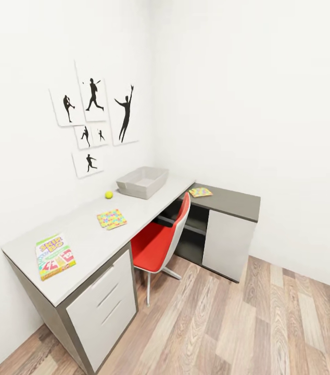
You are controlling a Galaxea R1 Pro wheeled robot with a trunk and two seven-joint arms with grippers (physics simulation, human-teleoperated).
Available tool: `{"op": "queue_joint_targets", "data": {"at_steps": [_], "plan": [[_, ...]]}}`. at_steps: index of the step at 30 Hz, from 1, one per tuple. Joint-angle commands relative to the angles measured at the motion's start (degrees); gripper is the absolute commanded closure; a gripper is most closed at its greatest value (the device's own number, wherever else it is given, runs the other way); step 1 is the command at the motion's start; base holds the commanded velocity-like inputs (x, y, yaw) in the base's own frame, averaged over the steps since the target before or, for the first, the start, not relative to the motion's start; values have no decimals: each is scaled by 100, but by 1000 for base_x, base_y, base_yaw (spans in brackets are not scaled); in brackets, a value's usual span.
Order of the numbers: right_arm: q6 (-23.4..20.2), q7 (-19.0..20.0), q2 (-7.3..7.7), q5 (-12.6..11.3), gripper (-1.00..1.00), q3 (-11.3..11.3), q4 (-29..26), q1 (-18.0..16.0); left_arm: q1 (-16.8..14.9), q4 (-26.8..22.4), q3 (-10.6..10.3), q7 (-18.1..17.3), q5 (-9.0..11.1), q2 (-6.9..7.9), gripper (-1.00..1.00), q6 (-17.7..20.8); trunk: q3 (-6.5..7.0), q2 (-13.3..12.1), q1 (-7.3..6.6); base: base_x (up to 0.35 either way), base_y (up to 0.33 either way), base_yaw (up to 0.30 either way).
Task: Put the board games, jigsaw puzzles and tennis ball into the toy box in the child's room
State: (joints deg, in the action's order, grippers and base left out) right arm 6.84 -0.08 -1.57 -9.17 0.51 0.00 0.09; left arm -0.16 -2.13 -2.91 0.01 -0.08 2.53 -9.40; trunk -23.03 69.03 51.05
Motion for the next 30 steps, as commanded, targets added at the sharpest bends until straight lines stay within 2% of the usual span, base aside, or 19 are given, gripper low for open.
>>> {"op": "queue_joint_targets", "data": {"at_steps": [1,15,30], "plan": [[25,-1,2,-39,-100,2,0,0,-2,2,-37,0,-1,2,-100,-18,14,-39,-22,0,0,0],[25,0,-15,-127,-100,10,1,1,-2,2,-52,1,-1,1,-100,-18,266,-600,-330,0,0,-14],[19,-1,-4,-146,-100,25,6,0,-2,2,-53,-1,-1,9,-100,-18,535,-1202,-659,0,0,-249]]}}
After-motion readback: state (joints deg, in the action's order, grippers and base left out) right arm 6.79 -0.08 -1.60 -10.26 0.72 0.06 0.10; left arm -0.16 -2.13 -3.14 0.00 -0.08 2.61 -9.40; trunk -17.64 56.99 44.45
